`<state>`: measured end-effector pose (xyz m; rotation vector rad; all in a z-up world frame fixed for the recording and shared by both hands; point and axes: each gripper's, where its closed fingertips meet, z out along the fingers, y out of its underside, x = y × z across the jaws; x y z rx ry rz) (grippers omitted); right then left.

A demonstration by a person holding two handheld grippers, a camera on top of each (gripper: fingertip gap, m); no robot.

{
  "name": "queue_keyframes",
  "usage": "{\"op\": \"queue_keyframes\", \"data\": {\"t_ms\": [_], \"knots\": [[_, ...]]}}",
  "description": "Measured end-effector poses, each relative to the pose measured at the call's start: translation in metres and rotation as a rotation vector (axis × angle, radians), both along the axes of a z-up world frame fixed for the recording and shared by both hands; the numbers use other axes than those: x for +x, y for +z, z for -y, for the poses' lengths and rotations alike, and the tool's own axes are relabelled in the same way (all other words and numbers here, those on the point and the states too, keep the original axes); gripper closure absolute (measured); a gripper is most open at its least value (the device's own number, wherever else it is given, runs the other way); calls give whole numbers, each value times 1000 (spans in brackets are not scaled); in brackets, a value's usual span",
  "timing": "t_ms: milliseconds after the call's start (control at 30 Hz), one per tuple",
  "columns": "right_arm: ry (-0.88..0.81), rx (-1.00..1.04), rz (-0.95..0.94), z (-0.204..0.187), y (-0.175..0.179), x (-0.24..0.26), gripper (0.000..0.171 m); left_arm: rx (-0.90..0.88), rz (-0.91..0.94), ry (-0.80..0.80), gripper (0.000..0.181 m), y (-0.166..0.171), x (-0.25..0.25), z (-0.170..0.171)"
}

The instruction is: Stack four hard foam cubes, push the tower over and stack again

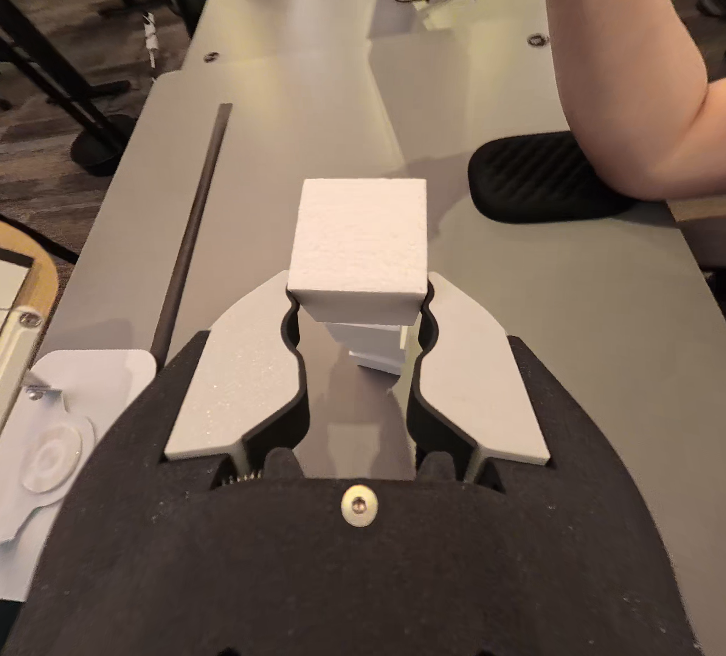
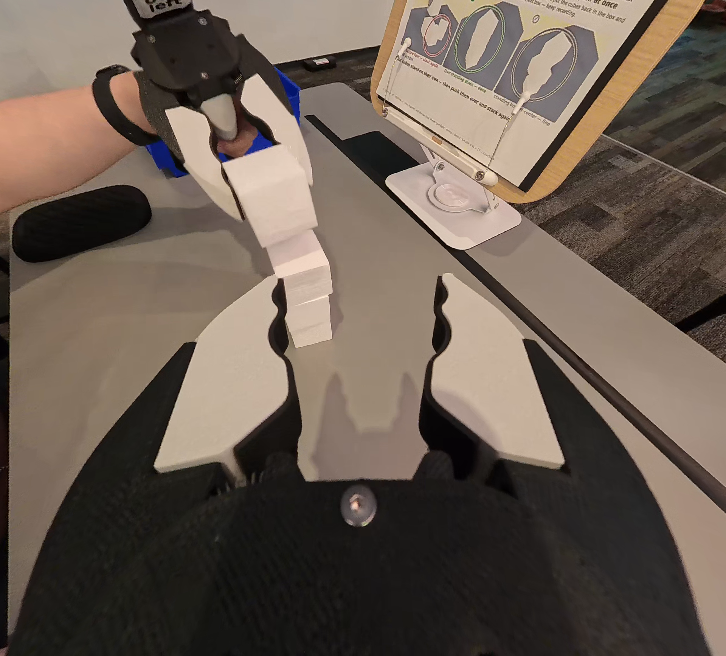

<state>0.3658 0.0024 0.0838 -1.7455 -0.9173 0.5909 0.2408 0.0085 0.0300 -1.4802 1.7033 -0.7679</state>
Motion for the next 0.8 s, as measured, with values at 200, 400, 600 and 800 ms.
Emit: {"op": "queue_keyframes", "data": {"t_ms": [200, 400, 600, 800], "knots": [[4, -6, 10, -1, -3, 1, 98, -67, -35, -35, 122, -14, 11, -1], [0, -16, 1, -4, -5, 4, 98, -84, -55, -58, 122, -24, 12, -1], [2, -33, 22, -6, -11, 3, 98, -78, -61, -60, 122, -29, 13, -2], [3, -43, 33, -8, -14, 1, 98, -92, -49, -58, 122, -29, 11, -4]]}}
